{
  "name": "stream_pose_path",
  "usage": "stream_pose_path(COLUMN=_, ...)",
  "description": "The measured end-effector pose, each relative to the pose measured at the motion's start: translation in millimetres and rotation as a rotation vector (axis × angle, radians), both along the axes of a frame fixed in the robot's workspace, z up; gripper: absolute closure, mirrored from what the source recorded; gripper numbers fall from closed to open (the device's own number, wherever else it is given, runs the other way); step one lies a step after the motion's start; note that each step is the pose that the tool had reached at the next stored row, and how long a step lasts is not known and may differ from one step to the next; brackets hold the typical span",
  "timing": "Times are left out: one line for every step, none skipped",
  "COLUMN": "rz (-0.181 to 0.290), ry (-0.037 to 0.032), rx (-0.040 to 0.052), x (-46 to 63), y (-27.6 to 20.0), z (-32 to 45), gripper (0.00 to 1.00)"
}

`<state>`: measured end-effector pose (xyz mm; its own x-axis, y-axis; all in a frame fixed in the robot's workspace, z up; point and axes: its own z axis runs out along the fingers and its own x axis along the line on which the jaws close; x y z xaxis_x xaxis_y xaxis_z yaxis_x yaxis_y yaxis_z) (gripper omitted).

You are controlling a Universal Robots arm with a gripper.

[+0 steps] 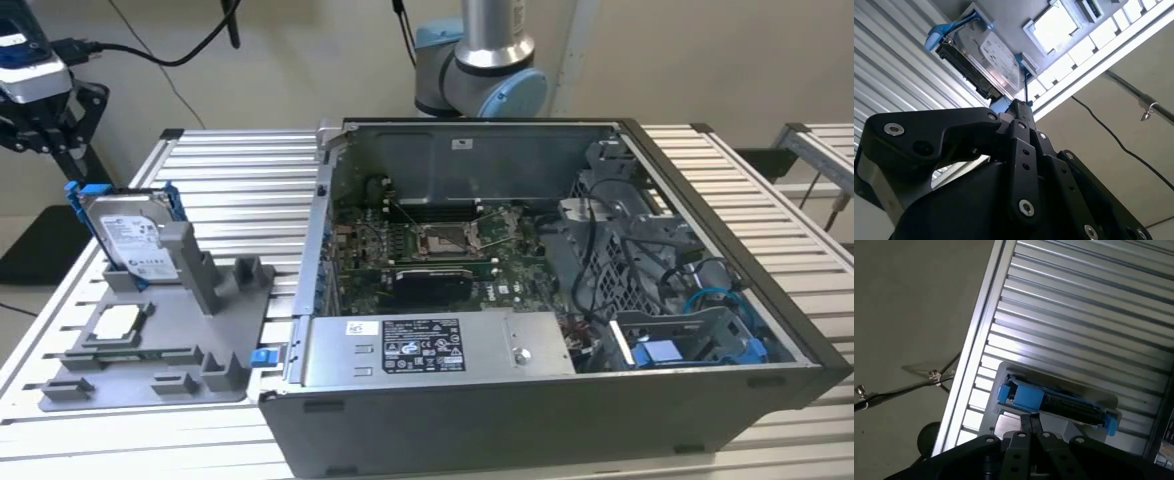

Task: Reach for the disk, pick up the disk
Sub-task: 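Pick up the disk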

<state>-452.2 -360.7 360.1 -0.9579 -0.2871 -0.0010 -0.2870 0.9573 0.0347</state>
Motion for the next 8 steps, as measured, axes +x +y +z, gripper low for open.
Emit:
stream_pose_path(rz=0.011, ry=0.0000, rx=-0.0003, x=0.0, y=0.0, z=0.0, gripper=1.00)
stream_pose_path(rz=0.022, ry=0.0000, rx=-0.0005, x=0.0, y=0.0, z=0.0, gripper=1.00)
stream_pose_path(rz=0.034, ry=0.0000, rx=-0.0008, x=0.1, y=-0.1, z=0.0, gripper=1.00)
stream_pose_path(rz=0.048, ry=0.0000, rx=-0.0010, x=0.1, y=-0.1, z=0.0, gripper=1.00)
stream_pose_path(rz=0.061, ry=0.0000, rx=-0.0011, x=0.1, y=-0.1, z=0.0, gripper=1.00)
stream_pose_path(rz=0.075, ry=-0.0001, rx=-0.0014, x=0.1, y=-0.1, z=0.0, gripper=1.00)
stream_pose_path(rz=0.090, ry=-0.0001, rx=-0.0016, x=0.1, y=-0.1, z=0.0, gripper=1.00)
stream_pose_path(rz=0.106, ry=0.0000, rx=-0.0019, x=0.1, y=-0.1, z=0.0, gripper=1.00)
